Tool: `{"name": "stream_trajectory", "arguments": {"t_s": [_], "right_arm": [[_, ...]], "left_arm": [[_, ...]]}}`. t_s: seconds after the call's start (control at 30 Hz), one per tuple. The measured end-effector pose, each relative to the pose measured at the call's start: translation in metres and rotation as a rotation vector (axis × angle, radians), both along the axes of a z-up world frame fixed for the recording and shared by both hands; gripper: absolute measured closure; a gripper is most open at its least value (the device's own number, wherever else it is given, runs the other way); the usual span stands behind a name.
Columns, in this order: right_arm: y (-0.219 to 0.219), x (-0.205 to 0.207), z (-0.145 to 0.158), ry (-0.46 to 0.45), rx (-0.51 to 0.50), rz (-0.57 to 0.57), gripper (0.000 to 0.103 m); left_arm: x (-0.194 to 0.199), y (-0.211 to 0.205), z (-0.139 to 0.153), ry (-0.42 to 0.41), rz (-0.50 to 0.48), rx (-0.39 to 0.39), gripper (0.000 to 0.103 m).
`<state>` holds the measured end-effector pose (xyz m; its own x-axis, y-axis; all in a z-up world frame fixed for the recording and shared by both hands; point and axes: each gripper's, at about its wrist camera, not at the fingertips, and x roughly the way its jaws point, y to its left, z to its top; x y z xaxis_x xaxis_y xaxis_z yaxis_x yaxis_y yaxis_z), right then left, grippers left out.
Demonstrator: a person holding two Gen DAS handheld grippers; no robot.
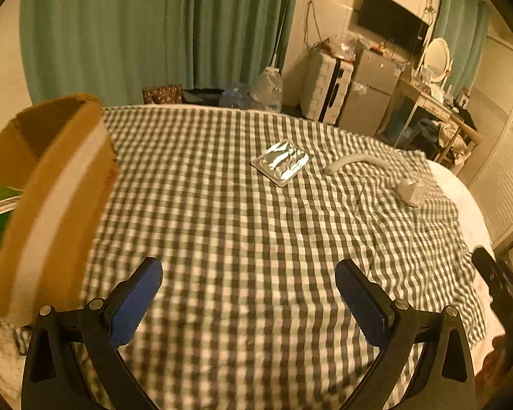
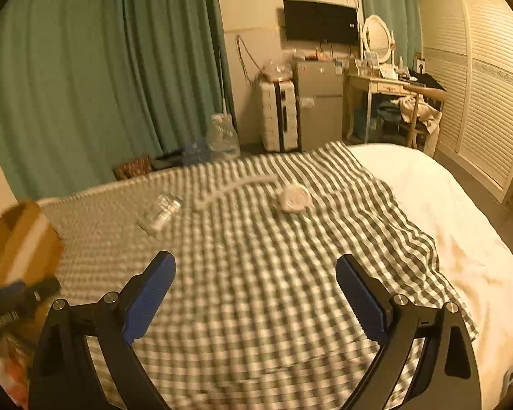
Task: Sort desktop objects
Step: 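Move both grippers back over the remaining items on the bed, then grasp the silver foil packet with the left gripper while the right grasps the white piggy figurine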
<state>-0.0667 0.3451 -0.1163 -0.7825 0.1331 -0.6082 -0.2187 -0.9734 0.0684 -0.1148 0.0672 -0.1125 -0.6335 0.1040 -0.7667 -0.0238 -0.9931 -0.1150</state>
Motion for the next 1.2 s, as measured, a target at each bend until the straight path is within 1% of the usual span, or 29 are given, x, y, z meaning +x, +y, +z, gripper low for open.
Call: {"name": "stream_trajectory", "arguments": {"t_s": [0.13,0.27,0.43,0.57,0.6,0.63,0.7,0.8,0.93,1.0,1.07,1.13,1.2], "right_arm": [[0.026,-0.017,-0.015,-0.006,-0.016,-0.014,0.008],[0.044,-0.051,-0.028,-0.001,-0.018,-0.008,0.008],[0.050,-0.095,-0.046,-0.019,-0.006,0.013,0.008],[0.052,-0.132,-0.065,-0.054,0.000,0.027,0.008],[0.051,-0.140,-0.070,-0.062,0.012,0.023,0.008],[0.051,-0.150,-0.073,-0.069,0.050,0.002,0.008],[0.050,-0.162,-0.075,-0.061,0.090,-0.007,0.008],[0.051,-0.178,-0.074,-0.040,0.083,0.017,0.008],[0.052,-0.202,-0.079,-0.047,0.096,0.042,0.008],[0.052,-0.211,-0.083,-0.055,0.112,0.048,0.008],[0.054,-0.218,-0.085,-0.056,0.130,0.052,0.008],[0.060,-0.224,-0.088,-0.056,0.121,0.052,0.008],[0.065,-0.227,-0.091,-0.058,0.086,0.054,0.008]], "left_arm": [[-0.031,0.019,-0.018,-0.016,0.000,-0.026,0.000],[-0.058,0.031,-0.040,-0.023,0.011,-0.046,0.000],[-0.098,0.043,-0.070,-0.041,0.035,-0.066,0.000],[-0.131,0.049,-0.088,-0.047,0.047,-0.070,0.000],[-0.138,0.051,-0.091,-0.045,0.048,-0.078,0.000],[-0.148,0.052,-0.094,-0.036,0.049,-0.087,0.000],[-0.162,0.053,-0.097,-0.019,0.048,-0.099,0.000],[-0.185,0.052,-0.100,-0.006,0.049,-0.098,0.000],[-0.213,0.053,-0.103,-0.023,0.008,-0.084,0.000],[-0.224,0.056,-0.105,-0.019,-0.035,-0.071,0.000],[-0.232,0.062,-0.106,-0.011,-0.081,-0.082,0.000],[-0.237,0.067,-0.107,0.005,-0.130,-0.095,0.000],[-0.245,0.073,-0.111,-0.009,-0.157,-0.102,0.000]]}}
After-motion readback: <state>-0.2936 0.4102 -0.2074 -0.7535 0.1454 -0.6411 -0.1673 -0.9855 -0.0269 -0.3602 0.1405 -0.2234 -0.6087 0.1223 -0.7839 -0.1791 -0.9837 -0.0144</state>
